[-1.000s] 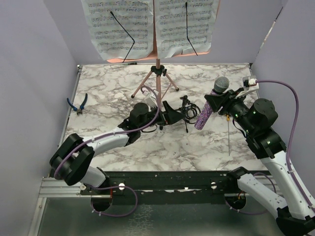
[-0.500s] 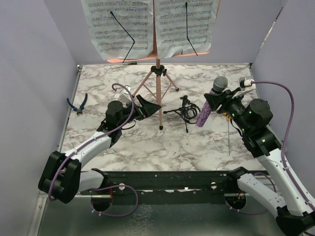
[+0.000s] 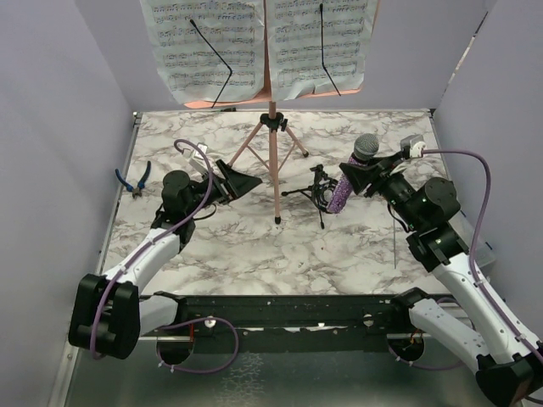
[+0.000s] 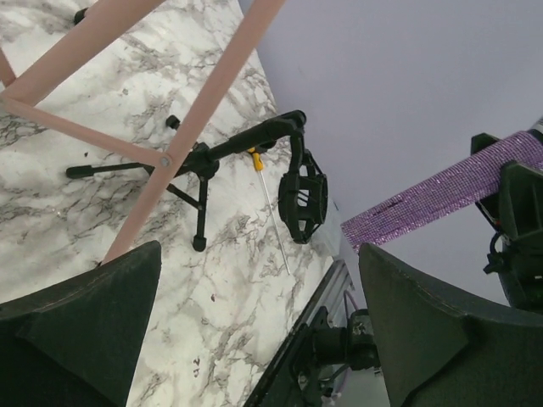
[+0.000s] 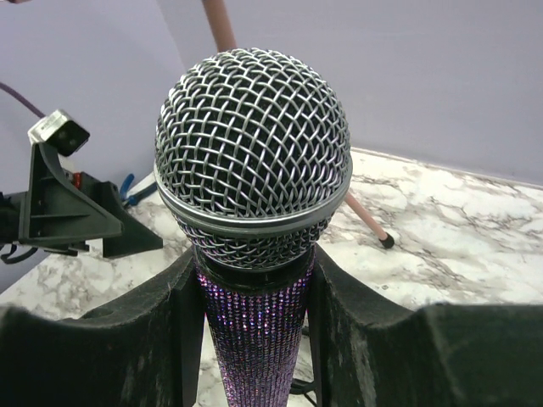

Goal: Set up the instrument practice props

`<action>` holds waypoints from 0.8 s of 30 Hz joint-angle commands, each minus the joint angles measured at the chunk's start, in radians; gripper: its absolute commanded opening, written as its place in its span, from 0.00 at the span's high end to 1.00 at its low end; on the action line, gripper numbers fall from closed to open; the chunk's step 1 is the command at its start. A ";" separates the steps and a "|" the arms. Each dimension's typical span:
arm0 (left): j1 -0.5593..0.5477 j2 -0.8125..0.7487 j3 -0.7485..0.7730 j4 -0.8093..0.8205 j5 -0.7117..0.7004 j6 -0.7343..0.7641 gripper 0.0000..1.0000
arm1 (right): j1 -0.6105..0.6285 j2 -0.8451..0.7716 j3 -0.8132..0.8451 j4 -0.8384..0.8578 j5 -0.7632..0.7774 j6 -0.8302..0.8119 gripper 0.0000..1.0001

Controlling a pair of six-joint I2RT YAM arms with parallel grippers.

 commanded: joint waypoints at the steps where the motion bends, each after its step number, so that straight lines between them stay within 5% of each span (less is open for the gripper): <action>1: -0.049 -0.097 -0.001 0.019 0.044 0.103 0.01 | 0.005 -0.028 -0.025 0.165 -0.091 -0.001 0.99; 9: -0.369 -0.143 0.067 0.022 -0.089 0.358 0.01 | 0.005 -0.057 -0.039 0.170 -0.168 0.155 0.99; 24: -0.669 0.216 0.316 0.092 -0.060 0.446 0.17 | 0.005 -0.106 -0.077 0.246 -0.289 0.381 0.99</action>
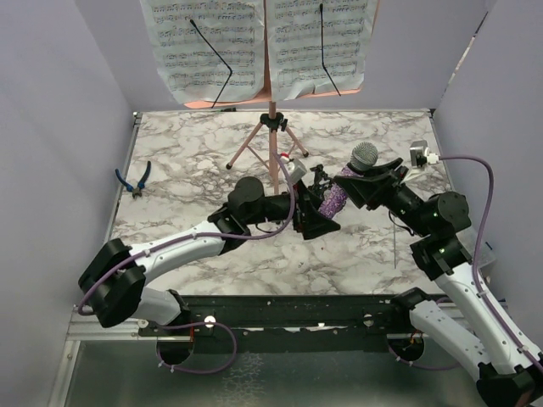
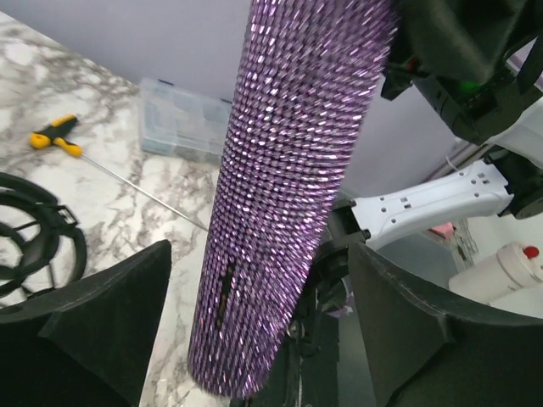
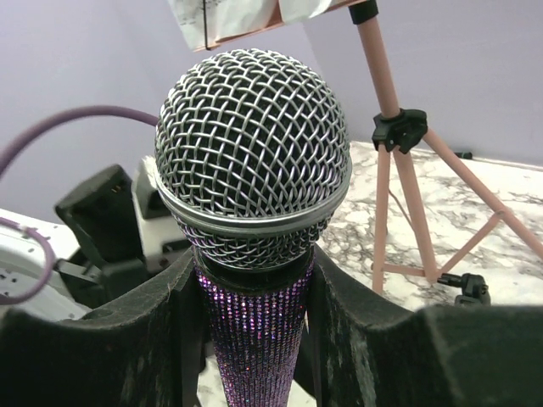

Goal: Set up the instrument practice props

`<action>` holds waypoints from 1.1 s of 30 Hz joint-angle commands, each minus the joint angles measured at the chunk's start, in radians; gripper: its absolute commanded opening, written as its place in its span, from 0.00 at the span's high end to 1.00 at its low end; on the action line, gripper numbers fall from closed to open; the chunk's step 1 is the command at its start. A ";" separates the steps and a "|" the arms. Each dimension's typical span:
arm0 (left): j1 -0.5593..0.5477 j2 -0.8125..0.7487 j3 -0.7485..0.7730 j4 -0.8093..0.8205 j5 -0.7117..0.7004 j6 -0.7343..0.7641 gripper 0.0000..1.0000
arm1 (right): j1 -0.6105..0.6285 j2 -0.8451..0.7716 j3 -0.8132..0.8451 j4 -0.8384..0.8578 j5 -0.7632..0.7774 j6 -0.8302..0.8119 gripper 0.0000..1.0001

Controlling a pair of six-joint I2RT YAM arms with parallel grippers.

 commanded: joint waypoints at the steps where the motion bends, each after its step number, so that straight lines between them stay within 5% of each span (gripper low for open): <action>1: -0.050 0.085 0.057 0.046 -0.002 0.021 0.21 | 0.005 -0.035 -0.014 0.084 -0.033 0.065 0.99; 11: -0.050 0.059 0.006 0.091 -0.039 0.022 1.00 | 0.005 -0.024 0.020 -0.044 0.011 0.004 0.92; 15: -0.049 0.000 -0.041 0.074 -0.085 0.072 1.00 | 0.005 -0.005 0.055 -0.128 -0.016 -0.048 0.68; 19: -0.048 -0.068 -0.059 -0.027 -0.147 0.161 1.00 | 0.005 0.001 0.096 -0.242 -0.029 -0.113 0.31; 23: -0.048 -0.142 -0.056 -0.181 -0.196 0.260 1.00 | 0.005 -0.012 0.119 -0.336 -0.043 -0.152 0.05; 33: -0.048 -0.311 -0.079 -0.468 -0.207 0.427 1.00 | 0.005 0.046 0.148 -0.348 -0.283 -0.120 0.00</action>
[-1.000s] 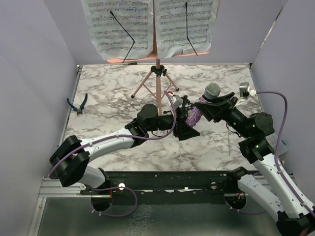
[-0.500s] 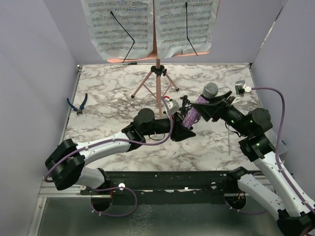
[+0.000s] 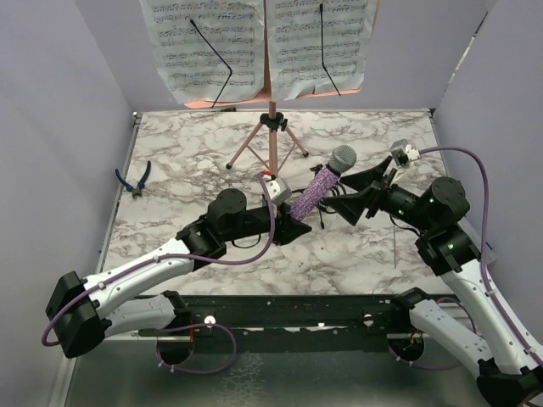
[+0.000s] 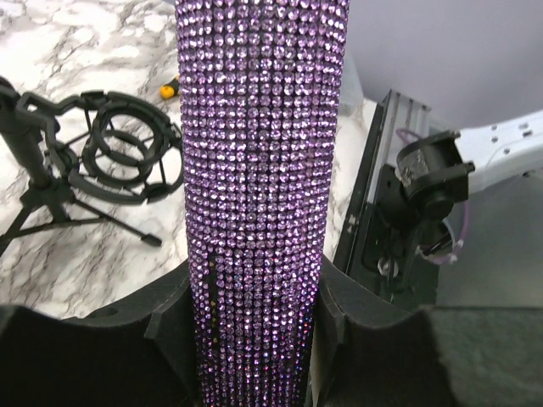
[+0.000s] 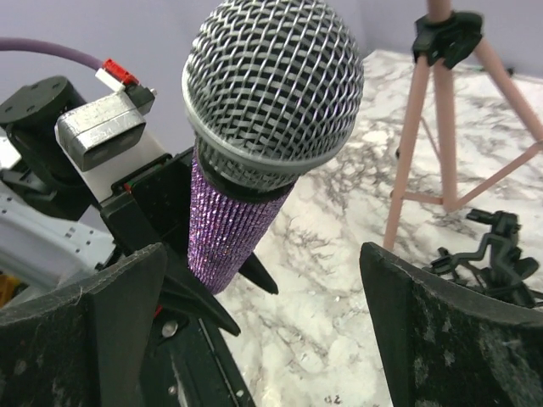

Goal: Set up the instrument practice props

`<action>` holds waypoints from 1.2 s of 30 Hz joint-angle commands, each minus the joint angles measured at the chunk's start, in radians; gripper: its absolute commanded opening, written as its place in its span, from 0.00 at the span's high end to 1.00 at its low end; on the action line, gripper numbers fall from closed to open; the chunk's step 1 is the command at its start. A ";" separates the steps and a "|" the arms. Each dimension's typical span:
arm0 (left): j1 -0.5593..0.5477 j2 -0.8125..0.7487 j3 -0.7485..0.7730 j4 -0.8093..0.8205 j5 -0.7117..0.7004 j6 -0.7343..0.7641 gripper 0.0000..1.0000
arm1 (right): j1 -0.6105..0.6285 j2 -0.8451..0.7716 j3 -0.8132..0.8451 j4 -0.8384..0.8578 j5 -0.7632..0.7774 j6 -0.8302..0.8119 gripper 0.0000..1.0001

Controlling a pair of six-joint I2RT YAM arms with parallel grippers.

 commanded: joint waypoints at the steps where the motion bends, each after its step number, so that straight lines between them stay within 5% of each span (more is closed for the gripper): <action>1: 0.001 -0.093 -0.027 -0.112 0.008 0.107 1.00 | -0.001 0.033 0.025 -0.003 -0.173 0.016 0.00; 11: 0.001 -0.213 -0.094 -0.208 0.128 0.174 1.00 | -0.001 0.112 0.101 0.031 -0.416 0.072 0.02; 24: 0.000 -0.208 -0.107 -0.220 0.102 0.189 1.00 | -0.001 0.199 0.130 -0.052 -0.421 0.059 0.23; 29: 0.000 -0.211 -0.111 -0.220 0.089 0.194 1.00 | -0.001 0.211 0.134 -0.093 -0.411 0.026 0.43; 36: 0.001 -0.210 -0.111 -0.220 0.037 0.180 1.00 | -0.001 0.199 0.129 -0.113 -0.383 -0.002 0.89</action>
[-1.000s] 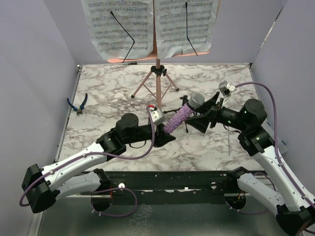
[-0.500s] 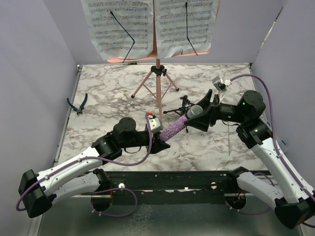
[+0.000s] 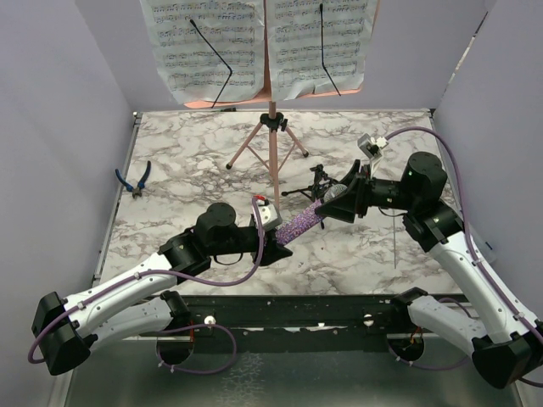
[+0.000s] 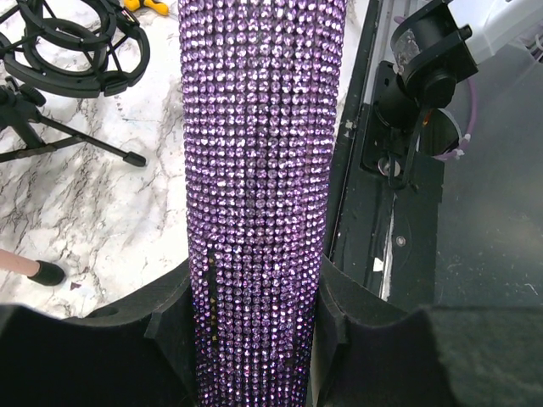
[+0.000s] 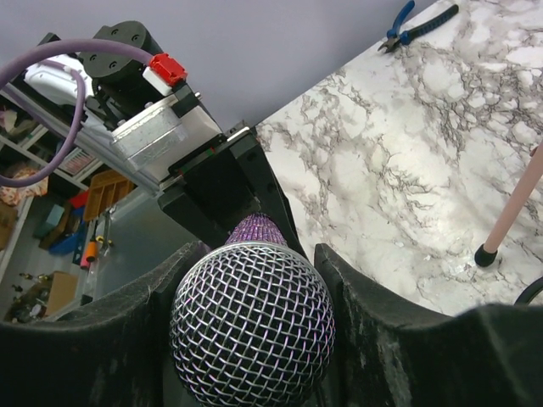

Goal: Set up the instrument practice props

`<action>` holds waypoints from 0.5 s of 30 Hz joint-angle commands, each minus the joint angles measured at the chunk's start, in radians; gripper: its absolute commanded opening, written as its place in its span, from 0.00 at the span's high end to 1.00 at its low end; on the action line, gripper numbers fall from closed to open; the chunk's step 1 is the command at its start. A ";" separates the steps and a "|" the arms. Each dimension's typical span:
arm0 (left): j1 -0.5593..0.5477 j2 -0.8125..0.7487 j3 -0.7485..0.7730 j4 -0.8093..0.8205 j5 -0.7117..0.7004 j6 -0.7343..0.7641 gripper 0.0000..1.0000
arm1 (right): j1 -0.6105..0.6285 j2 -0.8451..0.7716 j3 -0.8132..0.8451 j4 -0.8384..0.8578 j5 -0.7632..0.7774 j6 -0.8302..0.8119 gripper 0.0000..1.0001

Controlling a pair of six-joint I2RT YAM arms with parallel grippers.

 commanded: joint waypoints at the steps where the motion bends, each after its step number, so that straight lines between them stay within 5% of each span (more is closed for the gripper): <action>1: 0.001 -0.007 0.003 0.049 -0.062 -0.002 1.00 | -0.001 -0.012 0.023 -0.046 0.016 -0.033 0.94; 4: 0.000 -0.008 0.001 0.049 -0.104 -0.018 0.87 | -0.001 -0.021 0.026 -0.060 0.044 -0.045 0.99; 8: 0.001 -0.005 0.002 0.050 -0.146 -0.042 0.26 | -0.001 -0.040 0.028 -0.068 0.088 -0.053 0.99; 11: 0.000 -0.003 0.004 0.049 -0.199 -0.082 0.13 | -0.001 -0.057 0.036 -0.090 0.135 -0.063 0.99; 15: 0.001 -0.005 0.001 0.049 -0.300 -0.139 0.10 | -0.001 -0.094 0.049 -0.128 0.229 -0.088 0.99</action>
